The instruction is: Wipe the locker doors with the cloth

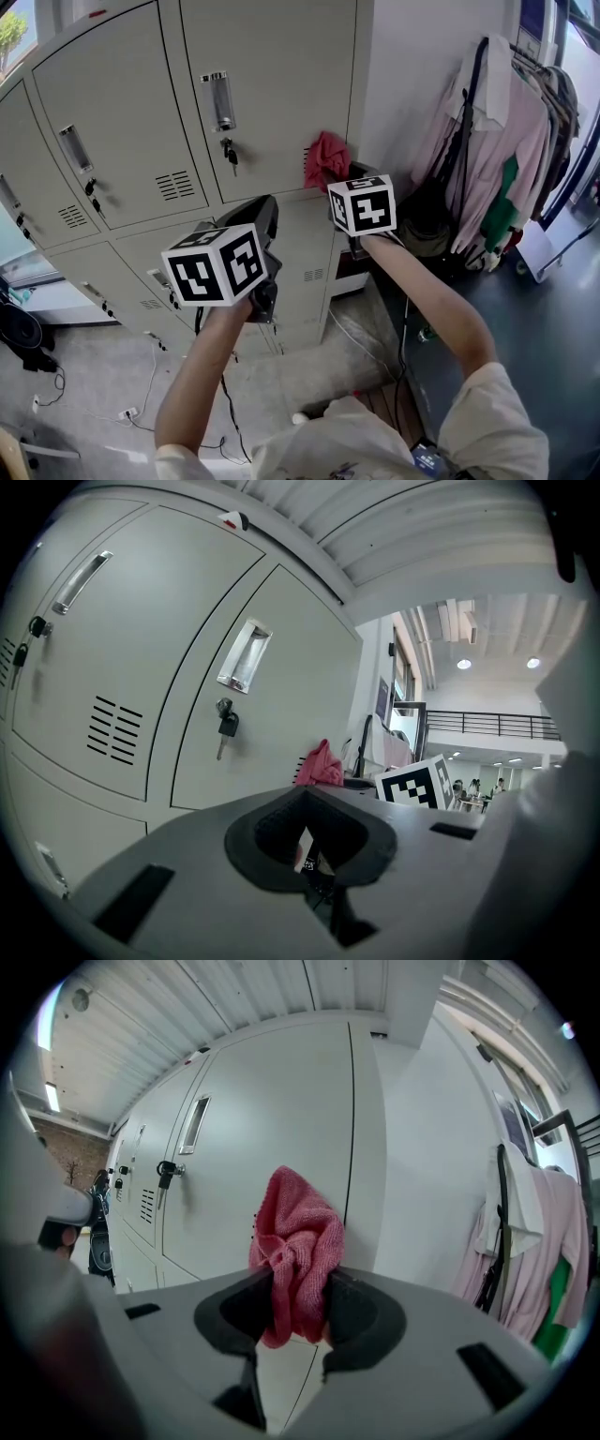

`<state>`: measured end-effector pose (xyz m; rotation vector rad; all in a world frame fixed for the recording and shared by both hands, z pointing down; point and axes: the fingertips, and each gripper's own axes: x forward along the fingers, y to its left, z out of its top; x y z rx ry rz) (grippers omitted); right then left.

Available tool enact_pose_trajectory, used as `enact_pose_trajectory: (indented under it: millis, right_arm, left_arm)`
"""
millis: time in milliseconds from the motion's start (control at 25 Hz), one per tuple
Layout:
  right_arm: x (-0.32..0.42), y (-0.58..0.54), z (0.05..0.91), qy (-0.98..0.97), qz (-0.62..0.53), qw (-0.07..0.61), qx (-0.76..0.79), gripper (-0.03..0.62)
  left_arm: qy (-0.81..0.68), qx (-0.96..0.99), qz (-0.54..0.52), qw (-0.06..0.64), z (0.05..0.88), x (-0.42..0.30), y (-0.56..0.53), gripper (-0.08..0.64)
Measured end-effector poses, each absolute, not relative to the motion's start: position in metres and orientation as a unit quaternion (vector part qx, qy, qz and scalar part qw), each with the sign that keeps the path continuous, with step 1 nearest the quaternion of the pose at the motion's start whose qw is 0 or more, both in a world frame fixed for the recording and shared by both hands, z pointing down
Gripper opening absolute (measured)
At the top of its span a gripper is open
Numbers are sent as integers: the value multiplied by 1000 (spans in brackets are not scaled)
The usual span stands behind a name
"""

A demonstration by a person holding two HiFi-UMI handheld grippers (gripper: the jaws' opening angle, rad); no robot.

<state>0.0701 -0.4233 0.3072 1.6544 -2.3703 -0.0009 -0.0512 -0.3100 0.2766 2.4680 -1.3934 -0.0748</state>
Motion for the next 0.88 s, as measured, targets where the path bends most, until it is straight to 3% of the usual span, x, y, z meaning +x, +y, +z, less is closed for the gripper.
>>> enact_pose_trajectory:
  millis: [520, 880]
  right_arm:
    - [80, -372, 313, -848, 30, 72, 525, 138]
    - [73, -285, 308, -899, 43, -22, 436, 137]
  left_arm:
    - [-492, 857, -16, 156, 301, -43, -294, 3]
    - [-522, 849, 23, 81, 328, -43, -250, 3]
